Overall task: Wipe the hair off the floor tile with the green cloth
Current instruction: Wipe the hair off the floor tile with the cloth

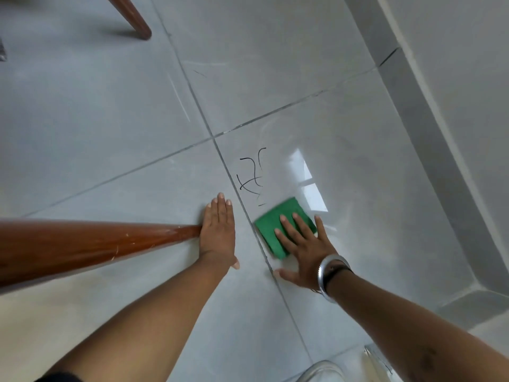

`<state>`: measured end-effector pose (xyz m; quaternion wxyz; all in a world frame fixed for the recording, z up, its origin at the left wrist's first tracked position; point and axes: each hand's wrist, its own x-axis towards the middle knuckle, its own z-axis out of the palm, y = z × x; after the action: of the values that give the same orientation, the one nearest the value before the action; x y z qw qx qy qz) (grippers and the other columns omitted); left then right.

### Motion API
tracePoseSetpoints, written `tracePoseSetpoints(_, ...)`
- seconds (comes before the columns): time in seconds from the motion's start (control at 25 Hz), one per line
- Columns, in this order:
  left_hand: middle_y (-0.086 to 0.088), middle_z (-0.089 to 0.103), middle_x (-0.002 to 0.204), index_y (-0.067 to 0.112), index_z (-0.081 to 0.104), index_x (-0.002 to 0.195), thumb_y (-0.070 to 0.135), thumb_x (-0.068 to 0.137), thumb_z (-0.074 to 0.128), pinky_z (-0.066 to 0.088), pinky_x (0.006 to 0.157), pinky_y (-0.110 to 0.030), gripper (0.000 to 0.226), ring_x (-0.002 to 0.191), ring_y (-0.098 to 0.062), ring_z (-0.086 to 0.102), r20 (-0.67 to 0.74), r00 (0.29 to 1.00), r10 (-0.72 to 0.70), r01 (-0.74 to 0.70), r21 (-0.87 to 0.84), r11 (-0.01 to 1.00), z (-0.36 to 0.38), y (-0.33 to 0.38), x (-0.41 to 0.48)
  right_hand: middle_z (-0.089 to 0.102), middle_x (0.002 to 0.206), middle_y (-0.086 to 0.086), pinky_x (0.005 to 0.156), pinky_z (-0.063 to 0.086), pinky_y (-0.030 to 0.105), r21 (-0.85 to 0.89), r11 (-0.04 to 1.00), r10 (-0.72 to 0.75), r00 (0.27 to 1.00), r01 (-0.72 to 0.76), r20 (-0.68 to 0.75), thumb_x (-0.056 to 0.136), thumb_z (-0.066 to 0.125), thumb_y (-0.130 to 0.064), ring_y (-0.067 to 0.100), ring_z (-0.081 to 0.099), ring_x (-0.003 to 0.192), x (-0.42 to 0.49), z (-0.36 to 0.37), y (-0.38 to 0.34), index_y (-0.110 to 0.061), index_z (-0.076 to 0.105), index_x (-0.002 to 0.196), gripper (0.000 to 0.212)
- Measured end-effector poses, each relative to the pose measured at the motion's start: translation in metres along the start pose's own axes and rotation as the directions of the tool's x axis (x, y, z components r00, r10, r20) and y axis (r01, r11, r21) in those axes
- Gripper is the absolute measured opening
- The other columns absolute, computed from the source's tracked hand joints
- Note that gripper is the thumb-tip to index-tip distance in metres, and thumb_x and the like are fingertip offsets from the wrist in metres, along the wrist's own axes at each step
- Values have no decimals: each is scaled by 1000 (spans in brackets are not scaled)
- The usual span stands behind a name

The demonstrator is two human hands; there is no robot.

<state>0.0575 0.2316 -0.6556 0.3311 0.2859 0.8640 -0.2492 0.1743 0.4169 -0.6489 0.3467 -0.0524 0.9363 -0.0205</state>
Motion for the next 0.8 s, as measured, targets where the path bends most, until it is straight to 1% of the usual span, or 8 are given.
tracePoseSetpoints(0.08,-34,-13,154,-12,-19,140,78,45,71,-9,117,-51,159,146,-43,-8,-5,1000,-4,4,10,1000,0,1,4,-7,162,-2,109,-27,57,-40,998,-39,999,39,7,72,15,-82,24,-16,146,3,1,5,-32,2,150,93)
tracePoseSetpoints(0.16,-35,-11,154,-14,-19,139,77,47,72,-8,117,-53,158,145,-45,-7,-3,1000,5,-4,18,1000,-3,2,4,-8,162,-2,107,-28,57,-54,998,-31,998,28,-56,71,13,-81,25,-12,148,33,-19,11,-33,-1,149,92)
tracePoseSetpoints(0.32,-34,-12,155,-14,-20,138,76,52,70,-8,118,-52,154,145,-45,-9,14,1000,13,-13,35,999,-4,2,1,-9,162,-1,111,-17,62,98,985,162,969,-145,-188,69,10,-83,27,-9,148,130,-88,9,-32,0,149,95)
tracePoseSetpoints(0.4,-32,-15,155,-12,-20,140,75,53,70,-9,117,-51,152,145,-44,-11,-6,1000,12,-12,34,999,-1,-1,3,-7,162,1,112,-15,63,106,983,169,967,-151,-189,69,12,-86,29,-7,148,163,-109,9,-31,3,149,98)
tracePoseSetpoints(0.48,-32,-16,155,-11,-19,141,74,53,71,-9,118,-50,151,145,-44,-12,7,1000,23,-23,17,1000,-1,-4,4,-6,162,3,111,-16,63,36,993,117,979,-113,-165,69,13,-86,30,-6,148,167,-113,6,-30,4,149,98)
tracePoseSetpoints(0.56,-35,-14,154,-14,-19,139,75,54,70,-7,118,-51,151,144,-46,-10,14,999,35,-36,41,999,-2,-2,3,-6,163,4,108,-20,62,-38,999,30,986,-37,-162,74,17,-81,30,-7,148,149,-97,3,-30,3,149,92)
tracePoseSetpoints(0.68,-38,-9,153,-20,-21,132,78,54,67,-7,118,-54,153,143,-50,-8,25,998,61,-63,98,993,-8,-1,2,-8,162,4,103,-29,58,-46,996,-78,989,73,-126,80,26,-70,29,-11,147,96,-56,-3,-29,1,150,85)
tracePoseSetpoints(0.8,-39,-7,153,-21,-19,132,79,53,65,-5,118,-54,152,143,-51,-6,-6,997,75,-74,100,992,-10,0,2,-9,161,5,99,-38,55,-45,986,-160,986,159,-35,80,25,-67,30,-13,147,35,-16,-4,-27,2,150,84)
